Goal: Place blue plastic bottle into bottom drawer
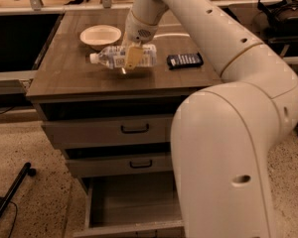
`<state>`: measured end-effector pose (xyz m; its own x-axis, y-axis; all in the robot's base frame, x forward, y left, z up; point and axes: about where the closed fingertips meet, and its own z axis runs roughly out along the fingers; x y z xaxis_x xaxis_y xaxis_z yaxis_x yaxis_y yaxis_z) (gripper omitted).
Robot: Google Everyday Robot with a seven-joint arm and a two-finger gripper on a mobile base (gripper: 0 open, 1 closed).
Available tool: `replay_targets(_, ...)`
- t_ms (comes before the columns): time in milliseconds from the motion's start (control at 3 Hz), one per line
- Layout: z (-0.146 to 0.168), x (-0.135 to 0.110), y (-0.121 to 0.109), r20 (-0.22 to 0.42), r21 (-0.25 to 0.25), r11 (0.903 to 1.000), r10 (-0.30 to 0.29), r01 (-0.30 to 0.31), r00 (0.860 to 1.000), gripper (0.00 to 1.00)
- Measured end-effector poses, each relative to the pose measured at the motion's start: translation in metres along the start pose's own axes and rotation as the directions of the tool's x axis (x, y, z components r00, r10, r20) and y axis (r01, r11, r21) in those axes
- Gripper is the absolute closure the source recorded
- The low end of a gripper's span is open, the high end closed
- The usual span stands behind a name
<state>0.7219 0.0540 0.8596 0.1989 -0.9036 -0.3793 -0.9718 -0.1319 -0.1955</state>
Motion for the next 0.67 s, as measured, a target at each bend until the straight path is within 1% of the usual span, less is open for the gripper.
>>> replay_targets(333,-0.032,-0.010,0.026,0.016,0.037,0.9990,-0.028,0.027,0.999,1.00)
replay_targets(667,-0.049,-0.016,0.062,0.056,0.054,0.9984,-0.016,0.013,0.998,1.00)
